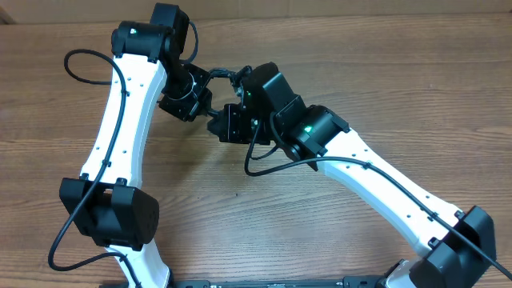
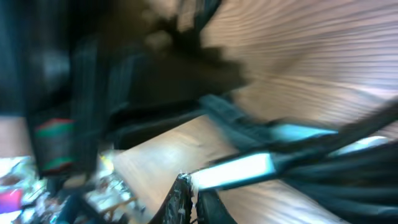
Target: Untangle cables
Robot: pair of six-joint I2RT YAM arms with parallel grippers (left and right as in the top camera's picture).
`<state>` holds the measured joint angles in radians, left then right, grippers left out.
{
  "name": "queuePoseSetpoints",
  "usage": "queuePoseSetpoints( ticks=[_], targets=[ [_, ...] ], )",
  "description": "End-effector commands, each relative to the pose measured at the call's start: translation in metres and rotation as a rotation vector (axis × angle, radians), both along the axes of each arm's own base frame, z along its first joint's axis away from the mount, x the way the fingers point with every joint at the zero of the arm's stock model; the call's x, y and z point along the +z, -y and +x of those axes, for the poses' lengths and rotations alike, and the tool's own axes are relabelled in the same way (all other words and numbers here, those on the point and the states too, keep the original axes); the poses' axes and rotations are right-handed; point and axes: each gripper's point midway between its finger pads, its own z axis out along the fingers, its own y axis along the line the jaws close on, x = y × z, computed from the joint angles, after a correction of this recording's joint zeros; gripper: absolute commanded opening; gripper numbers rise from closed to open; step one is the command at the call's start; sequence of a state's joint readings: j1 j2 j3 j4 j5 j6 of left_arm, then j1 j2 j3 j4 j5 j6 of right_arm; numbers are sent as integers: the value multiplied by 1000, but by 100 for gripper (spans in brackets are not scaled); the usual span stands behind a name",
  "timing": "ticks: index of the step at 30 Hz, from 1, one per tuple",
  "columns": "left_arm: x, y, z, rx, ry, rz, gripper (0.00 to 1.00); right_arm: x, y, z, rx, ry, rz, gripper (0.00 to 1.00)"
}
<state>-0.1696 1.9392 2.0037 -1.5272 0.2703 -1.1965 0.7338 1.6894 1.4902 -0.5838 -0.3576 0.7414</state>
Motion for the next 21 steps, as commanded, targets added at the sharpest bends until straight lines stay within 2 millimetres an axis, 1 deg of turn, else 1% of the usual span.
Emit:
queuePoseSetpoints(
  ticks=[1,4,7,8,9,11,13,15,17,18,21],
  targets=[
    [18,2,-1,-13,51,-20,4,-14,17,25,-123,35,-86,4],
    [18,0,0,-81,75,-3,4,-11,24,35,-146,42,-75,4],
    [19,1,6,-285,161,17,4,-6,29,44,-157,47,-49,4],
    [19,1,7,-314,174,22,4,-5,30,46,-157,46,-39,4],
    [20,1,12,-416,226,40,4,0,34,52,-155,43,-8,4],
    [21,1,18,-546,286,62,4,9,44,63,-146,32,54,4],
    [22,2,25,-656,349,80,4,13,52,70,-146,22,85,4],
    [25,8,28,-747,402,64,4,15,63,79,-163,20,99,4],
    [30,21,27,-853,464,7,4,13,73,86,-181,27,91,4],
    [34,29,27,-899,501,-37,4,12,76,88,-184,31,85,4],
    [40,40,27,-950,555,-94,4,6,78,87,-183,16,66,4]
  ],
)
